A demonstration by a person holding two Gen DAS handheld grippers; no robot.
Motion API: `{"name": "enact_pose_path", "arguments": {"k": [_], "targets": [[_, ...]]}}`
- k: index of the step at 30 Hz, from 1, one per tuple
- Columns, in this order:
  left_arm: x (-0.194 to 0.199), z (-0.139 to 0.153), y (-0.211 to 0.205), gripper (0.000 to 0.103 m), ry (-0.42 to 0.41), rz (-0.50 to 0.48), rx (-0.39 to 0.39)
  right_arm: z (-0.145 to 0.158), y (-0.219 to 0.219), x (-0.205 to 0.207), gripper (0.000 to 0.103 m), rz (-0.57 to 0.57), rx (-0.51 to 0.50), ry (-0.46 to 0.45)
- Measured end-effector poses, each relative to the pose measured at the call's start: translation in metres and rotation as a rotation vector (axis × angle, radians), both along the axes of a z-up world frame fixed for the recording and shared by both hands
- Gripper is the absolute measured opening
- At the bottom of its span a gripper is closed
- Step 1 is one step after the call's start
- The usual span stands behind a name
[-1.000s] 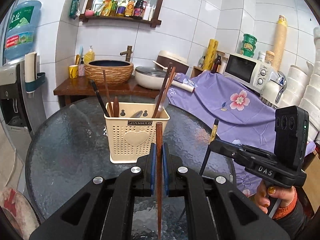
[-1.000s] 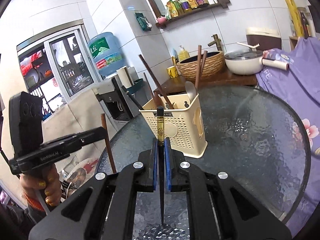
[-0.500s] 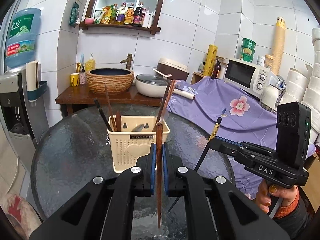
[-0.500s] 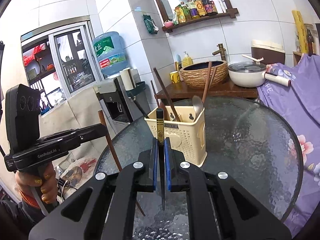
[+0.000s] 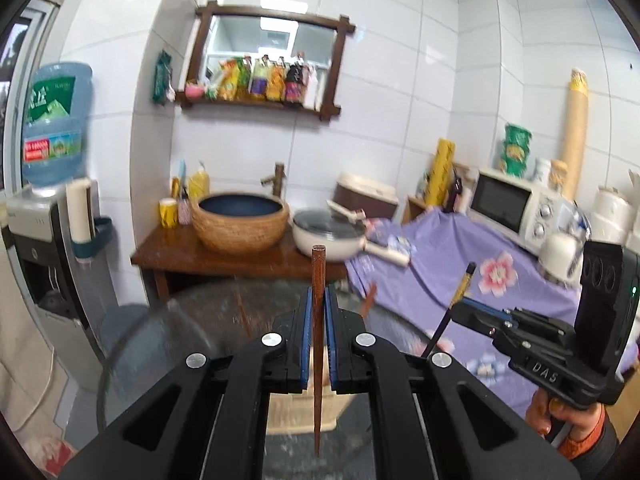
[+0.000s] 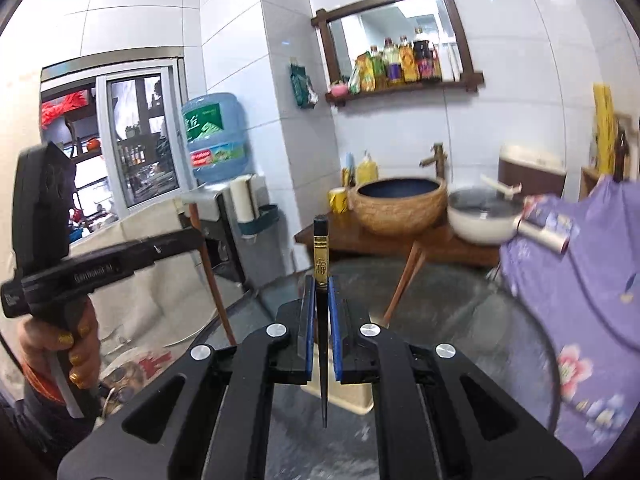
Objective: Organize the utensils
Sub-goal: 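Lift both chopsticks and carry them up over the cream holder with both tools, then lower both chopsticks into the holder and open both tools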
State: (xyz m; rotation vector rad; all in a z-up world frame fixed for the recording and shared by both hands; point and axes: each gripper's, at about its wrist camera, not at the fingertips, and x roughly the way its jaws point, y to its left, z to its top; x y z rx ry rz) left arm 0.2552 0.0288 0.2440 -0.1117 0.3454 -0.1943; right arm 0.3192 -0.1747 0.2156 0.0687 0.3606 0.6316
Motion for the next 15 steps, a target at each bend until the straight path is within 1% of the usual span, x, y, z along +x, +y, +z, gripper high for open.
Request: {"name": "enact_pose_path", "arguments": {"k": [2, 4, 7, 10, 12, 15], "targets": [[0.009, 0.018, 0.003, 0.006, -0.027, 0.021, -0.005, 0.017, 0.004, 0.011, 0.007, -0.024, -0.009, -0.029], [0.017, 0.031, 0.006, 0.006, -0.051, 0.044, -0.012, 0.031, 0.007, 0.022, 0.007, -0.050, -0.010, -0.058], [0.034, 0.038, 0.007, 0.006, -0.068, 0.088, 0.000, 0.039, 0.014, 0.037, 0.007, -0.079, -0.016, -0.094], [0.056, 0.028, 0.009, 0.006, -0.052, 0.114, -0.014, 0.034, 0.020, 0.051, 0.007, -0.094, 0.000, -0.095], [0.068, 0.016, 0.009, 0.006, -0.037, 0.134, -0.013, 0.022, 0.024, 0.062, 0.007, -0.097, 0.012, -0.077], [0.086, -0.016, 0.007, 0.006, 0.011, 0.139, -0.024, -0.003, 0.028, 0.075, 0.007, -0.098, 0.021, -0.038]]}}
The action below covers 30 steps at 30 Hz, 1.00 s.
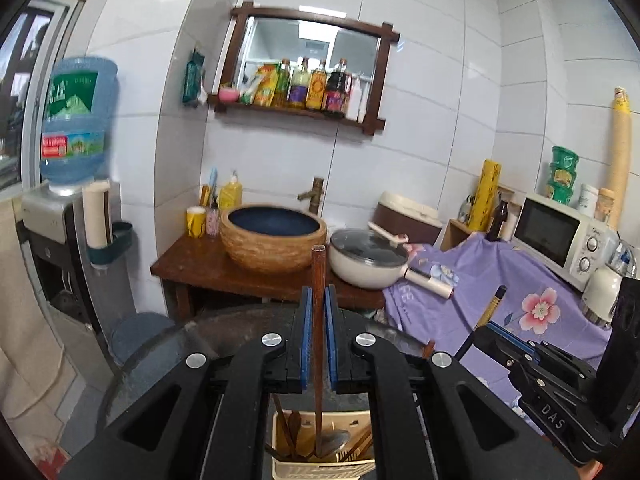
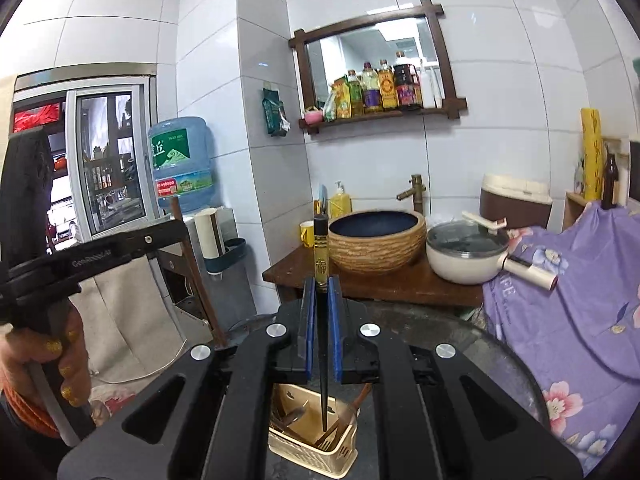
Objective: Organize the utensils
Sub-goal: 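Lower both chopsticks into the holder and open both tools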
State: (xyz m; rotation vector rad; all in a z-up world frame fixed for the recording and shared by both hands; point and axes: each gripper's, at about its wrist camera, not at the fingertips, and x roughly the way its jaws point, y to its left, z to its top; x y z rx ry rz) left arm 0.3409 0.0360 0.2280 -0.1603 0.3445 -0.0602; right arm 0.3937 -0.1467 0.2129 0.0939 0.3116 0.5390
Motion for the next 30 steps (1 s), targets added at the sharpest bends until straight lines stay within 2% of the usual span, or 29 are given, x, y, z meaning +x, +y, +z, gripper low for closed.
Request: {"name": "enact_pose_path", "arguments": {"k": [1, 6, 9, 15, 19, 20, 21, 22, 24, 25, 26, 27, 29, 30], "targets": [[0.003, -0.008, 0.001, 0.006, 0.011, -0.002, -0.002, 0.000, 0.000, 0.000, 0.007, 0.000, 0.000, 0.000], [0.014, -0.048, -0.005, 0.006, 0.082, -0.019, 0.014, -0.040, 0.007, 0.012, 0.007, 0.003, -0.028, 0.068], [0.017, -0.068, -0.013, 0.006, 0.120, -0.027, 0.050, -0.058, 0.008, 0.015, 0.007, 0.005, -0.038, 0.092], [0.018, -0.087, -0.018, 0.006, 0.158, -0.033, 0.074, -0.075, 0.010, 0.015, 0.007, 0.008, -0.049, 0.121], [0.015, -0.091, -0.015, 0.009, 0.173, -0.042, 0.055, -0.083, 0.011, 0.016, 0.008, -0.003, -0.060, 0.139], [0.012, -0.090, -0.014, 0.013, 0.167, -0.045, 0.048, -0.086, 0.009, 0.017, 0.008, -0.012, -0.051, 0.145], [0.007, -0.088, -0.013, 0.026, 0.153, -0.048, 0.047, -0.086, 0.007, 0.016, 0.008, -0.013, -0.043, 0.147], [0.001, -0.085, -0.013, 0.045, 0.137, -0.049, 0.045, -0.086, 0.006, 0.016, 0.008, -0.010, -0.037, 0.148], [-0.011, -0.081, -0.014, 0.067, 0.101, -0.053, 0.032, -0.085, 0.003, 0.010, 0.014, -0.009, -0.033, 0.137], [-0.021, -0.081, -0.013, 0.075, 0.076, -0.057, 0.020, -0.084, 0.002, 0.006, 0.030, -0.008, -0.033, 0.128], [-0.033, -0.082, -0.014, 0.077, 0.059, -0.065, 0.012, -0.082, 0.000, 0.002, 0.054, -0.005, -0.028, 0.119], [-0.038, -0.083, -0.015, 0.078, 0.053, -0.070, 0.012, -0.080, -0.002, -0.005, 0.061, -0.004, -0.018, 0.101], [-0.062, -0.087, -0.016, 0.086, 0.025, -0.074, 0.010, -0.077, -0.007, -0.024, 0.066, -0.018, -0.011, 0.036], [-0.074, -0.090, -0.015, 0.095, 0.006, -0.073, 0.011, -0.077, -0.009, -0.031, 0.069, -0.022, -0.017, 0.020]]}}
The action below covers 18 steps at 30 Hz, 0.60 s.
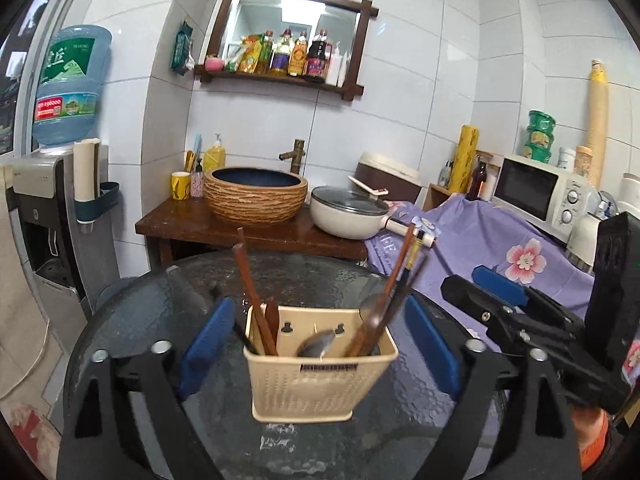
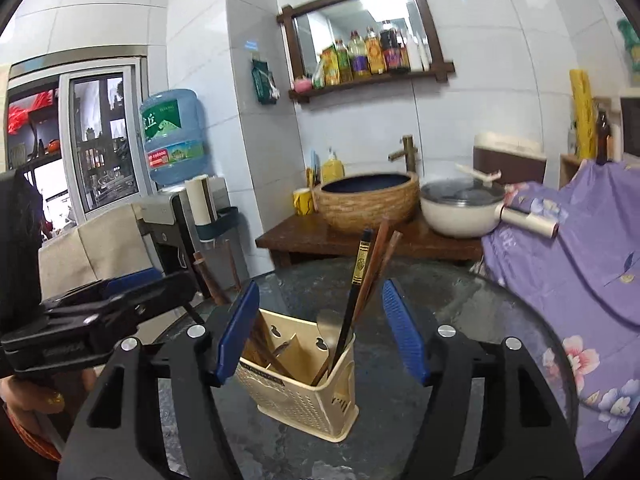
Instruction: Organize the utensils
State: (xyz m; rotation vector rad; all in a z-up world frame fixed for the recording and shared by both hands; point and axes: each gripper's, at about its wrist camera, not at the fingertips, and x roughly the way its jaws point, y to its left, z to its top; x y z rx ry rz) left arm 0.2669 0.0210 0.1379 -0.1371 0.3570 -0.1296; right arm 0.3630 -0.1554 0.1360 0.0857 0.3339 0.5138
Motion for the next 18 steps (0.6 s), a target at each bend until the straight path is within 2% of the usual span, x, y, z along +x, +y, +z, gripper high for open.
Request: {"name": "enact_pose_path", "arguments": {"k": [2, 4, 7, 10, 12, 15, 18], "targets": [[-0.031, -0.009, 0.002, 0.097, -0.051, 0.012, 0.004, -0.004, -0.007, -0.020, 0.085, -0.027, -0.005, -0.030], [-0.055, -0.020, 0.004, 0.097, -0.069, 0.014, 0.022, -0.009, -0.014, -0.038, 0.086, -0.049, -0.005, -0.037], [-0.087, -0.043, 0.007, 0.097, -0.050, 0.027, 0.085, -0.025, -0.021, -0.077, 0.096, -0.050, -0.030, -0.045], [-0.119, -0.066, 0.013, 0.097, -0.057, 0.078, 0.133, -0.044, -0.026, -0.125, 0.097, -0.064, -0.048, -0.089], [-0.140, -0.079, 0.019, 0.097, -0.064, 0.096, 0.116, -0.058, -0.028, -0.157, 0.097, -0.064, -0.055, -0.109], [-0.168, -0.097, 0.027, 0.097, -0.054, 0.065, 0.040, -0.078, -0.031, -0.197, 0.097, -0.060, -0.058, -0.122], [-0.189, -0.107, 0.025, 0.097, -0.026, 0.035, 0.025, -0.091, -0.033, -0.238, 0.097, -0.052, -0.054, -0.145]]}}
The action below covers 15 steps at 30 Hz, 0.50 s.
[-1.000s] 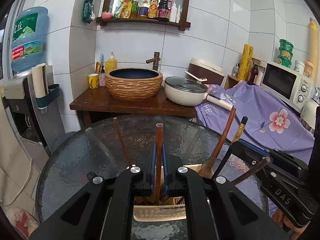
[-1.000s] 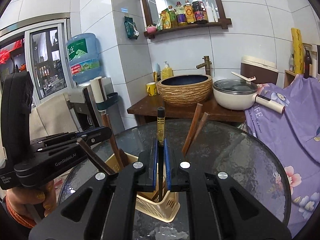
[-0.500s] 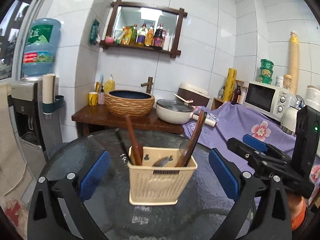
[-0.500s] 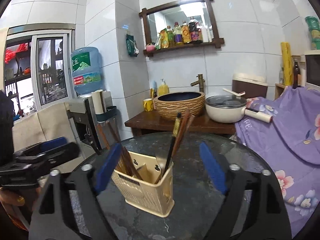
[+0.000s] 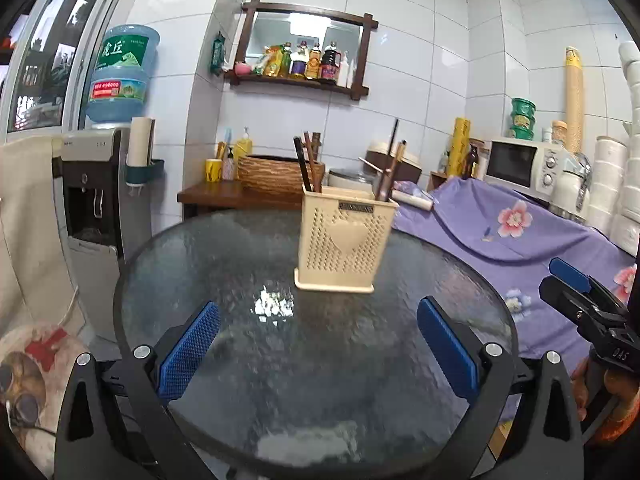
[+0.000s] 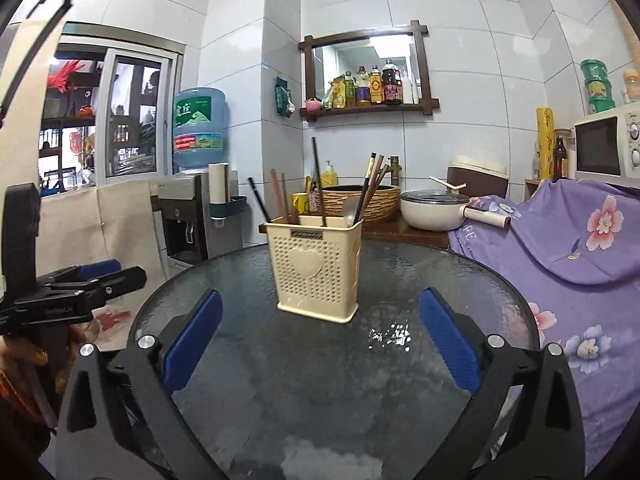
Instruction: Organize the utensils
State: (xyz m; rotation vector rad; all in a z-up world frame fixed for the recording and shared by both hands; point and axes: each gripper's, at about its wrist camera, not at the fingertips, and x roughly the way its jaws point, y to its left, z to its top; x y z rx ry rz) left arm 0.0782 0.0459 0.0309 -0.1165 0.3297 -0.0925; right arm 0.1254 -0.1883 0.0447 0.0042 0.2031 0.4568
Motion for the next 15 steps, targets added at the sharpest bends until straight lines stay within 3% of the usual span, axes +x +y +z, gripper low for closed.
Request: {"name": "enact_pose_path", "arguments": {"k": [7, 15], "targets": [[-0.049, -0.012, -0.010, 0.097, -0.053, -0.014, 0.028, -0.015, -0.007, -0.064, 0.097, 0.027, 0.022, -0.013], [-0.069, -0.016, -0.015, 0.097, -0.052, -0.019, 0.032, -0.024, -0.006, -0.092, 0.097, 0.035, 0.003, -0.006]]}}
